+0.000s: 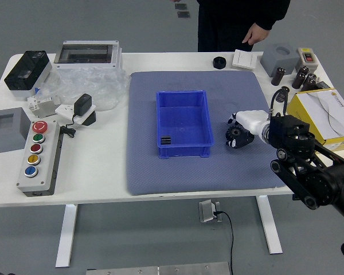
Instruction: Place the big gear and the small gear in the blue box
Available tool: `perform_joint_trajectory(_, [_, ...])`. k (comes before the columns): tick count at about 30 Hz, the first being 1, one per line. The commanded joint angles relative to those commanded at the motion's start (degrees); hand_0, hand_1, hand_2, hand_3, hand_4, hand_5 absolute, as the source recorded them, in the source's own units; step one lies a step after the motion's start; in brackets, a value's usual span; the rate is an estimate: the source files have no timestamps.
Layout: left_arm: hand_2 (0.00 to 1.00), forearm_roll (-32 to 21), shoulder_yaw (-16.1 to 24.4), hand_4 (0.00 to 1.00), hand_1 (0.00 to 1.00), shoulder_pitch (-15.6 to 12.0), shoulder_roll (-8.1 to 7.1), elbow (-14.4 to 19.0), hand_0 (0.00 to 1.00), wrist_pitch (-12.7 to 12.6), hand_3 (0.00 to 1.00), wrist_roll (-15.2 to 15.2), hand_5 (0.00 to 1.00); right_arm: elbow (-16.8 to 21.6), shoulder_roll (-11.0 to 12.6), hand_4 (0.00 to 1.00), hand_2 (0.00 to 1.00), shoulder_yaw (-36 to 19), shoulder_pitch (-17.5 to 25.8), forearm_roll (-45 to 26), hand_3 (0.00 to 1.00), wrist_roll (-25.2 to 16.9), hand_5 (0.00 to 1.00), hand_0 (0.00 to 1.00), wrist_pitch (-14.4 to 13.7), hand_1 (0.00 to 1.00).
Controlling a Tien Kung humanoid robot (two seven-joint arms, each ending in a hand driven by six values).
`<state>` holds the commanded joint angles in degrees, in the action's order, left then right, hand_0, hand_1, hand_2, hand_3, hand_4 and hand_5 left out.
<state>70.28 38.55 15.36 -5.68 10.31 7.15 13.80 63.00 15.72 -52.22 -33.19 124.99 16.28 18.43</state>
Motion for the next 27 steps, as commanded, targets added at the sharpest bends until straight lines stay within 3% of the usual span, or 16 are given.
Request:
perform_joint_trajectory(2, [0.772, 0.0, 0.1, 0.565, 0.773, 0.0, -0.01, 0.0, 0.795, 0.0, 0.701, 0.0, 0.273, -0.1, -0.1, 0.691, 0.698, 0.1, 0.0, 0.2, 0.713, 0.0, 0.371, 0.692, -0.3, 0.636])
perform_joint_trajectory(3, [0.773, 0.1, 0.1, 0.565, 0.773, 0.0, -0.02, 0.0, 0.795, 0.0, 0.701, 0.0, 0.275, -0.1, -0.1, 0.573, 0.610, 0.2, 0.1, 0.2, 0.661, 0.0, 0.346, 0.638, -0.4, 0.576])
perform_joint_trajectory(14, [0.772, 0.1, 0.2, 0.566, 0.773, 0.1, 0.05, 0.0, 0.795, -0.1, 0.702, 0.0, 0.277, -0.5, -0.2, 0.562, 0.588, 0.3, 0.4, 0.9, 0.652, 0.3, 0.330, 0.626, -0.8, 0.559])
perform_joint_trajectory(15, [0.773, 0.1, 0.2, 0.566, 0.773, 0.1, 0.06, 0.0, 0.795, -0.1, 0.702, 0.0, 0.278, -0.5, -0.3, 0.496, 0.543, 0.3, 0.4, 0.9, 0.642, 0.3, 0.314, 0.596, -1.0, 0.509])
perform_joint_trajectory(27, [0.773, 0.0, 0.2, 0.566, 0.773, 0.1, 0.09, 0.0, 0.795, 0.0, 0.702, -0.1, 0.280, -0.1, -0.3, 0.455, 0.489, -0.5, 0.2, 1.6, 0.604, 0.5, 0.299, 0.550, -3.5, 0.450])
